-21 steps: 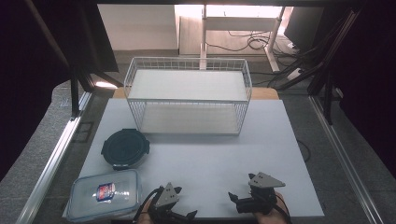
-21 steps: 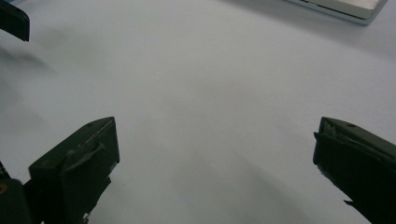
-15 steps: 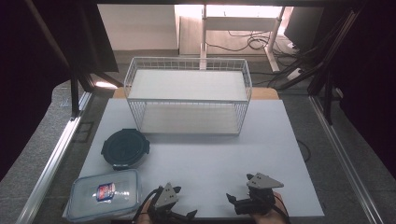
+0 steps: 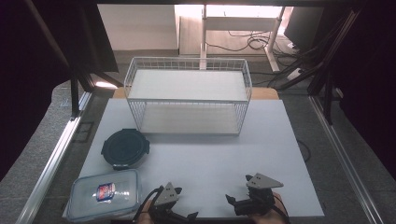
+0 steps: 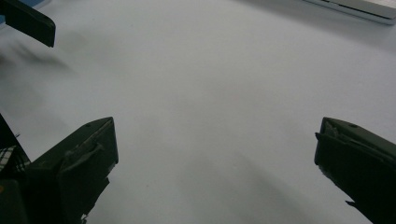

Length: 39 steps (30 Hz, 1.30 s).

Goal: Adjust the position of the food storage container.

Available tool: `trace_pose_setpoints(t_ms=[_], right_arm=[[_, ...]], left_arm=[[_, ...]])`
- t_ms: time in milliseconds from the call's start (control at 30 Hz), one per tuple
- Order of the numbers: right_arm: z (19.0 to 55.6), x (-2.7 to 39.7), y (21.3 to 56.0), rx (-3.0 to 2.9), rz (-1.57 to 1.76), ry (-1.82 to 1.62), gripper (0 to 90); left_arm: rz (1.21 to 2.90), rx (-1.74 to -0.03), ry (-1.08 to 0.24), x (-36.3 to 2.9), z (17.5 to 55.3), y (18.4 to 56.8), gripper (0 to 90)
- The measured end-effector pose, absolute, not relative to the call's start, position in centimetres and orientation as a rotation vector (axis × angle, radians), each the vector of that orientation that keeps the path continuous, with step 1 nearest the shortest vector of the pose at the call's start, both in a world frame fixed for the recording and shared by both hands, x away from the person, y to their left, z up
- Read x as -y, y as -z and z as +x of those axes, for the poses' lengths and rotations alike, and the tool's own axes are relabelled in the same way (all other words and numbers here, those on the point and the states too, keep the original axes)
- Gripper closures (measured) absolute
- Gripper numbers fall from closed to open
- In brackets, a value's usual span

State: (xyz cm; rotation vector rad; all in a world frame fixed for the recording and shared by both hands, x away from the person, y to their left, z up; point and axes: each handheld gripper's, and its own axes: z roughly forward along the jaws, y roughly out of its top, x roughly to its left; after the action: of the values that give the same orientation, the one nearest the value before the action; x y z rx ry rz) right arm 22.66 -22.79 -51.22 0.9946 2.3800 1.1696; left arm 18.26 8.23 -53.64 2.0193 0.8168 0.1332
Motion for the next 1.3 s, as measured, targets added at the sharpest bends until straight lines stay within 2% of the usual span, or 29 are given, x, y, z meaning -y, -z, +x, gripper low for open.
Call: trace_pose_setpoints(t_ms=[200, 300, 333, 500, 700, 733, 767, 800, 833, 867, 933, 967, 1000, 1067, 1233, 1267, 1300], right_arm=[[22.6, 22.7, 51.2, -2.385, 0.995, -1.165, 0.0], [22.6, 22.8, 51.2, -2.387, 0.997, -1.163, 0.0], [22.6, 22.7, 51.2, -2.388, 0.999, -1.157, 0.0], [22.7, 22.7, 51.3, -2.395, 1.007, -1.135, 0.0], [22.7, 22.7, 51.2, -2.384, 1.018, -1.144, 0.0], [22.7, 22.7, 51.2, -2.383, 1.021, -1.142, 0.1], [22.7, 22.7, 51.2, -2.385, 1.021, -1.14, 0.1], [22.7, 22.7, 51.2, -2.39, 1.02, -1.13, 0.2], [22.7, 22.7, 51.2, -2.39, 1.02, -1.13, 0.2], [22.7, 22.7, 51.3, -2.392, 1.02, -1.129, 0.3], [22.7, 22.7, 51.3, -2.394, 1.027, -1.119, 0.7], [22.7, 22.7, 51.3, -2.394, 1.027, -1.119, 0.7], [22.7, 22.7, 51.3, -2.396, 1.027, -1.114, 0.9], [22.8, 22.7, 51.3, -2.402, 1.03, -1.096, 1.4], [22.8, 22.8, 51.5, -2.425, 1.041, -1.064, 2.9], [22.9, 22.8, 51.5, -2.428, 1.059, -1.057, 3.6], [22.9, 22.8, 51.5, -2.428, 1.059, -1.057, 3.6]], left_arm=[[2.035, -0.831, -0.152, -8.3, 18.3, 53.6, 6.4], [2.035, -0.832, -0.163, -8.3, 18.4, 53.4, 10.8], [2.031, -0.829, -0.168, -8.4, 18.4, 53.1, 15.3], [2.015, -0.816, -0.183, -8.9, 18.7, 51.4, 24.1], [1.965, -0.865, -0.248, -11.5, 19.7, 47.9, 41.3], [1.966, -0.875, -0.27, -12.1, 19.8, 47.5, 41.3], [1.967, -0.888, -0.284, -12.7, 19.8, 47.2, 45.5], [1.968, -0.896, -0.3, -13.4, 19.8, 46.9, 54.8], [1.97, -0.907, -0.319, -14.0, 19.8, 46.8, 54.8], [1.983, -0.935, -0.341, -14.8, 19.7, 46.8, 60.4], [1.997, -0.989, -0.383, -16.5, 19.6, 47.0, 79.6], [1.997, -0.989, -0.383, -16.5, 19.6, 47.0, 84.2], [1.994, -1.008, -0.396, -17.1, 19.6, 47.0, 84.2], [1.986, -1.05, -0.426, -18.6, 19.5, 46.9, 90.0], [1.901, -1.215, -0.535, -23.7, 18.8, 46.5, 90.0], [1.859, -1.289, -0.592, -25.9, 18.2, 46.5, 90.0], [1.859, -1.289, -0.592, -25.9, 18.2, 46.5, 90.0]])
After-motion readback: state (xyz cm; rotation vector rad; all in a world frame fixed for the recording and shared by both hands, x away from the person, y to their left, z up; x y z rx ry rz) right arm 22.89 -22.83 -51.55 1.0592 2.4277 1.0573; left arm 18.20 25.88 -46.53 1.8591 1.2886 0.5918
